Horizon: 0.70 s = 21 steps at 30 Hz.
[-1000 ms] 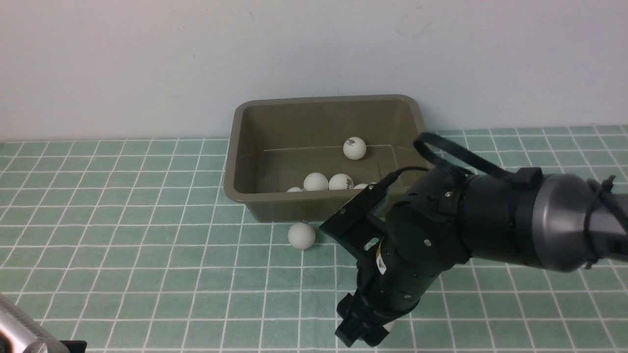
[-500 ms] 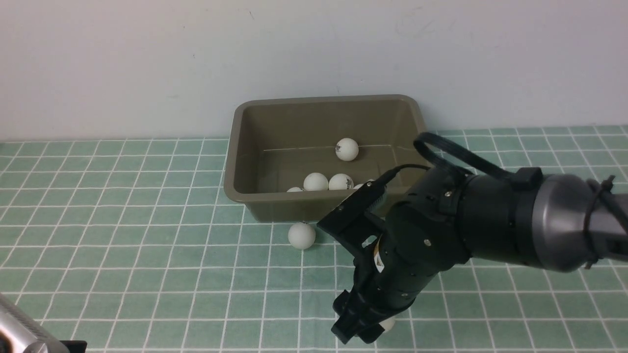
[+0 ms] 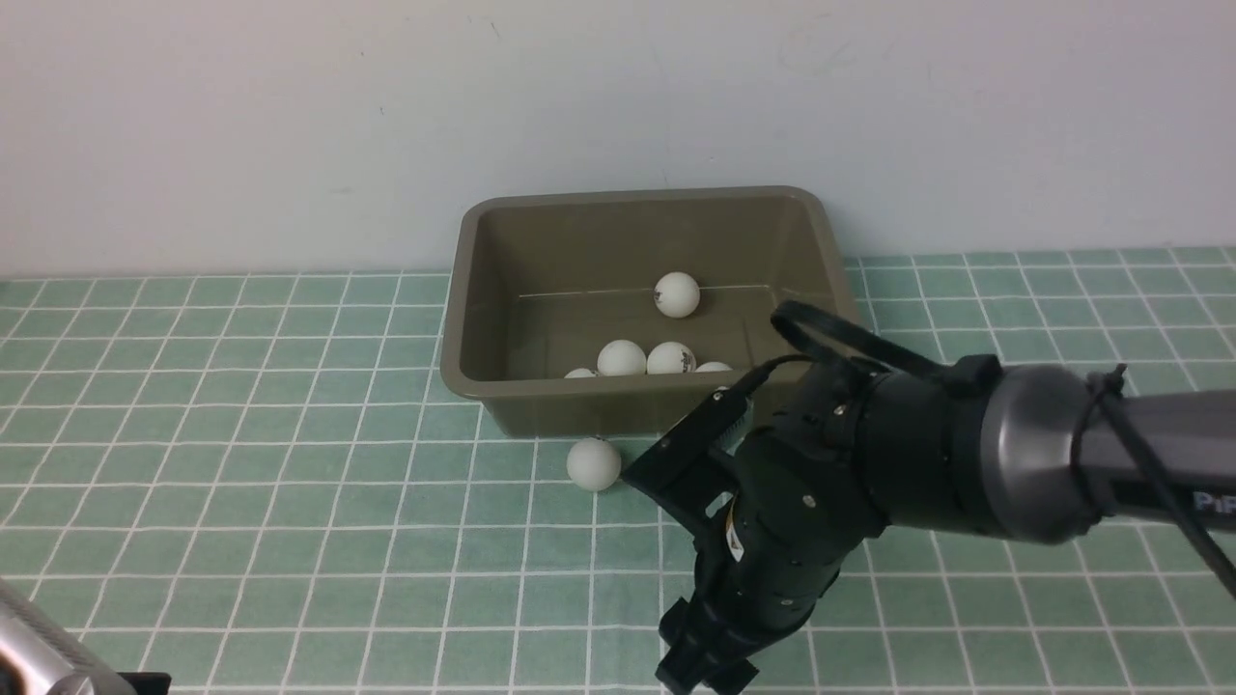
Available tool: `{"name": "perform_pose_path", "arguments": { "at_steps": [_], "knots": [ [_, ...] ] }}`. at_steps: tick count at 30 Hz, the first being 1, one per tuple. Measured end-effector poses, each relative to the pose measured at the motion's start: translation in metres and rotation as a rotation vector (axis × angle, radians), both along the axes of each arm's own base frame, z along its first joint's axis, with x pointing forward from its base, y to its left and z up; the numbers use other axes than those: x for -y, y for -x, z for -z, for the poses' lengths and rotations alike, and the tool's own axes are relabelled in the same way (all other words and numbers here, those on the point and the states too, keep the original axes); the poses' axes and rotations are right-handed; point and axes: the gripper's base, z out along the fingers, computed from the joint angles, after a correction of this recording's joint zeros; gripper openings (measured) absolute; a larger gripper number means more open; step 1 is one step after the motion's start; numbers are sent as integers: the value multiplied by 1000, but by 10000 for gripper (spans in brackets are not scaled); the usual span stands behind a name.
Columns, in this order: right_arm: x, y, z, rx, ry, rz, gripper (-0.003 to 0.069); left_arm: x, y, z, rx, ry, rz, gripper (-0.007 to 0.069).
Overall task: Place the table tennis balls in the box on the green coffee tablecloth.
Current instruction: 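Reach for and grasp a ping pong ball on the table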
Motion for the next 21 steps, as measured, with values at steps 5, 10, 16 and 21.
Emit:
{"name": "perform_pose_path", "arguments": {
  "at_steps": [5,10,16,21],
  "knots": [
    [0,-1,0,14,-1,-8,344,0,0,0,-1,0,0,320],
    [0,-3,-1,31,2,-20,344,0,0,0,-1,0,0,320],
    [-1,-4,-4,24,15,-18,344,0,0,0,-1,0,0,320],
    [-11,-15,-38,57,-10,-7,344,0,0,0,-1,0,0,320]
  ]
}}
